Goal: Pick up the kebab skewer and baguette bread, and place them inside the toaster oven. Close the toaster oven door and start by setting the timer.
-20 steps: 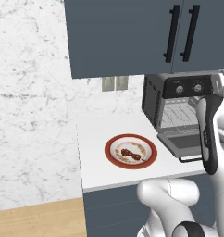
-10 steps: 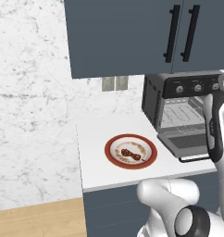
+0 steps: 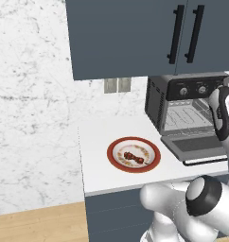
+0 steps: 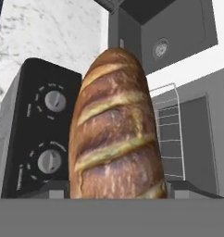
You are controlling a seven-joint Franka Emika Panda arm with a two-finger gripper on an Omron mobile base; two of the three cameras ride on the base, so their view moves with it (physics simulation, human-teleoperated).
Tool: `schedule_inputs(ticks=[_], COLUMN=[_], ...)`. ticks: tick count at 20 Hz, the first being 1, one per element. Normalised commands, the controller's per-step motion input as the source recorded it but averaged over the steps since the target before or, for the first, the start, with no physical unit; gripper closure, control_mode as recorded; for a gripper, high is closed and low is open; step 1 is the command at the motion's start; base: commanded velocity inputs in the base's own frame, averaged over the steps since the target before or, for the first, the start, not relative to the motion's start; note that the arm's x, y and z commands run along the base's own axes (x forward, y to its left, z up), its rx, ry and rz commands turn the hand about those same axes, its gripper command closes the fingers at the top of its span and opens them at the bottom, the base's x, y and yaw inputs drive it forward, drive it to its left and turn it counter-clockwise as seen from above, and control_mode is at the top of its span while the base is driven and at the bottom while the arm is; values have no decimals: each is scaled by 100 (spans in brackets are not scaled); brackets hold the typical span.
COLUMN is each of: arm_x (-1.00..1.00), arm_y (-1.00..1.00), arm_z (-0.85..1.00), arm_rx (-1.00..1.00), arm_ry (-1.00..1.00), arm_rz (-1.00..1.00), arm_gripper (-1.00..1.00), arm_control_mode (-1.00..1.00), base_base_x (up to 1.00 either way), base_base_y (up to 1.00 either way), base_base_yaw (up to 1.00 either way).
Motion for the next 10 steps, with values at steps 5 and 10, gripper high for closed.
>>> schedule_inputs(ticks=[5,10], arm_x=[64,70], arm_y=[0,3], arm_z=[-46,-56], arm_rx=[0,0], arm_ry=[4,6], arm_rz=[3,13], arm_gripper=[100,100], arm_control_mode=[-100,-100], base_base_x=[0,0], base_base_y=[0,0], base_base_yaw=[0,0])
